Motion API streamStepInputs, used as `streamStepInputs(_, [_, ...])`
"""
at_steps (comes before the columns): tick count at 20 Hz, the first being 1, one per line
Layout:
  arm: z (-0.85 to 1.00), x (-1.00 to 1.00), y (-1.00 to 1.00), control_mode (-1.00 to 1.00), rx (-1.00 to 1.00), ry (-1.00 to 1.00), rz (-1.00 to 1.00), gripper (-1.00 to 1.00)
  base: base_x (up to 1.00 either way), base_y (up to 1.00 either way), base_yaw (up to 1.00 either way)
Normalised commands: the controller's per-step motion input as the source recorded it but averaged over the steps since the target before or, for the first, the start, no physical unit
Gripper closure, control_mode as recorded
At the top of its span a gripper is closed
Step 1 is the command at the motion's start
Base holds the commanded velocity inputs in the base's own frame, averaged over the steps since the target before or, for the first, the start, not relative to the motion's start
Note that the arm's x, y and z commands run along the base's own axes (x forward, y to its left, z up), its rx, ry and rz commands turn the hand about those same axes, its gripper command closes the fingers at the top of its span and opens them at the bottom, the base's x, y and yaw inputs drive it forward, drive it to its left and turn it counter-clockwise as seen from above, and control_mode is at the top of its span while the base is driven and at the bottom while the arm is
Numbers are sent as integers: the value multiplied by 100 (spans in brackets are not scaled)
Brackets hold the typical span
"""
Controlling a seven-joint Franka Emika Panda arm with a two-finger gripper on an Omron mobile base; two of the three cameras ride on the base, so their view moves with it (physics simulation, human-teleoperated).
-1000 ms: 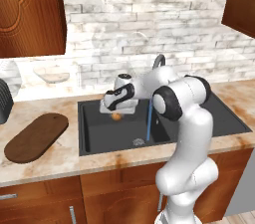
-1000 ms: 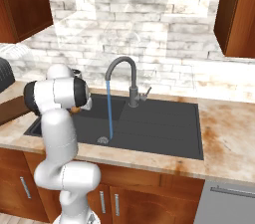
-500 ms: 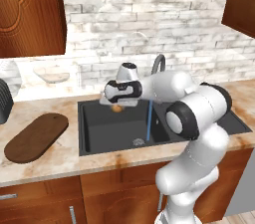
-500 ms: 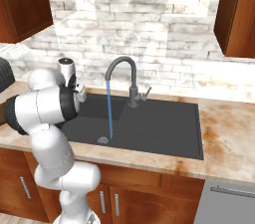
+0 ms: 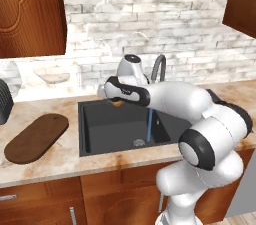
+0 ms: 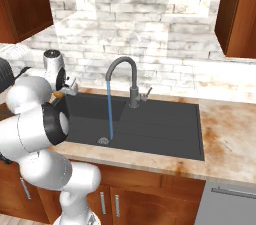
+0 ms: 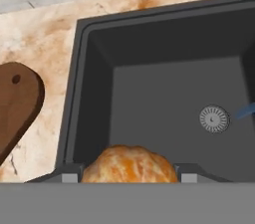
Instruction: Pick the tangerine from the sink and place it on the cutting board to airdry. Then turn off the sink faucet.
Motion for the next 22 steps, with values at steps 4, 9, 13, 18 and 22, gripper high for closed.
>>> streamStepInputs(4, [72, -40, 11, -100, 3, -1, 3, 100, 0, 0, 0])
streamStepInputs(9, [52, -46, 17, -100, 3, -2, 7, 100, 0, 0, 0])
streamStepInputs(13, [7, -62, 23, -100, 0, -12, 9, 100, 0, 0, 0])
streamStepInputs(18, [0, -75, 23, -100, 0, -15, 11, 100, 0, 0, 0])
streamStepInputs(22, [0, -76, 26, -100, 0, -14, 11, 100, 0, 0, 0])
